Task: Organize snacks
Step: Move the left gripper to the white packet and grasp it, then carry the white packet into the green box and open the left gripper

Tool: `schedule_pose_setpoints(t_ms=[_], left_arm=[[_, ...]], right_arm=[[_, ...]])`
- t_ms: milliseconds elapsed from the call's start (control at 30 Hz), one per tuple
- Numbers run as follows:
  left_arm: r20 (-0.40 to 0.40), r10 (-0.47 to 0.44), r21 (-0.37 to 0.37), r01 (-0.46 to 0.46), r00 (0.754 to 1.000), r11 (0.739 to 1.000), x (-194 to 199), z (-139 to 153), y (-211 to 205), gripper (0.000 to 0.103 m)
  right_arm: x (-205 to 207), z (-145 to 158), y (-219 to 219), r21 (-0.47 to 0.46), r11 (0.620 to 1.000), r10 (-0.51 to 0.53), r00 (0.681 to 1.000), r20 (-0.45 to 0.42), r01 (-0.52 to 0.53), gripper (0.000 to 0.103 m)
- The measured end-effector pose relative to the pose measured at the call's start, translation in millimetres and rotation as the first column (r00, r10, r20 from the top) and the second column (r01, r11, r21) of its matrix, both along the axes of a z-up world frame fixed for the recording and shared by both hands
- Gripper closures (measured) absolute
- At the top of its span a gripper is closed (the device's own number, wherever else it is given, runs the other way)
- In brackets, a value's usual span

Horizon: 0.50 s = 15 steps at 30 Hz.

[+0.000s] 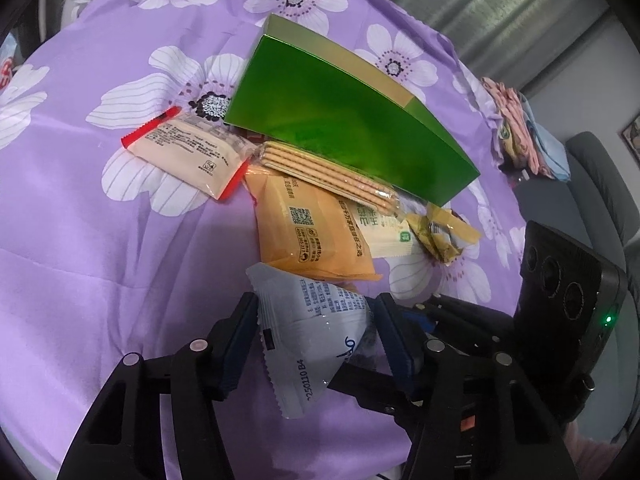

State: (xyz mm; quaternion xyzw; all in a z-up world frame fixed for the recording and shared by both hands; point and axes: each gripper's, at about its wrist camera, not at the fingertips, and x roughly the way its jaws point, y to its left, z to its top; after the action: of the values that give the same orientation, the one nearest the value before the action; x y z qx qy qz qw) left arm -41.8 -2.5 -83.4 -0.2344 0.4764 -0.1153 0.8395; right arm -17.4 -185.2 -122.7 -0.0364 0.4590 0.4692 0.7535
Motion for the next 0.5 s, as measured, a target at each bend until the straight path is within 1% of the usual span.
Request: schedule_pose_setpoints(t_ms=[67, 233, 300, 333, 500], left_arm=[[-0.002, 0.005, -0.008, -0.005, 1.0, 1.0, -0.3, 0.0, 0.4, 0.046], [-0.002, 0.006, 0.002, -0.006, 1.0, 1.0, 0.8, 1.0, -3.3, 0.048], [-0.001, 0.005, 0.006, -0.005, 1.0, 1.0, 1.0, 1.3, -3.7, 0.049], [0.001, 0.006, 0.005, -0.006, 1.0, 1.0, 0.8, 1.1, -2.8, 0.05], [0.006, 0.007, 0.005, -0.007, 1.0, 1.0, -1.0, 3.2, -2.5, 0.052]], right_arm=[[-0.5, -0.6, 1.8, -0.003, 1.0, 0.01, 1.0, 0.0, -0.01, 0.05], [-0.4, -2.1, 5.2, -0.005, 1.0, 0.018, 1.0, -0.002, -0.018, 0.056], [-1.8, -3.2, 5.7, -0.011, 1.0, 0.018, 1.0, 0.001, -0.018, 0.061], [-2.3, -3.6, 5.8, -0.01, 1.0, 0.015, 1.0, 0.002, -0.015, 0.062], [-3.9, -4.3, 3.0, 0.03, 1.0, 0.0, 1.0, -0.029, 0.001, 0.067]])
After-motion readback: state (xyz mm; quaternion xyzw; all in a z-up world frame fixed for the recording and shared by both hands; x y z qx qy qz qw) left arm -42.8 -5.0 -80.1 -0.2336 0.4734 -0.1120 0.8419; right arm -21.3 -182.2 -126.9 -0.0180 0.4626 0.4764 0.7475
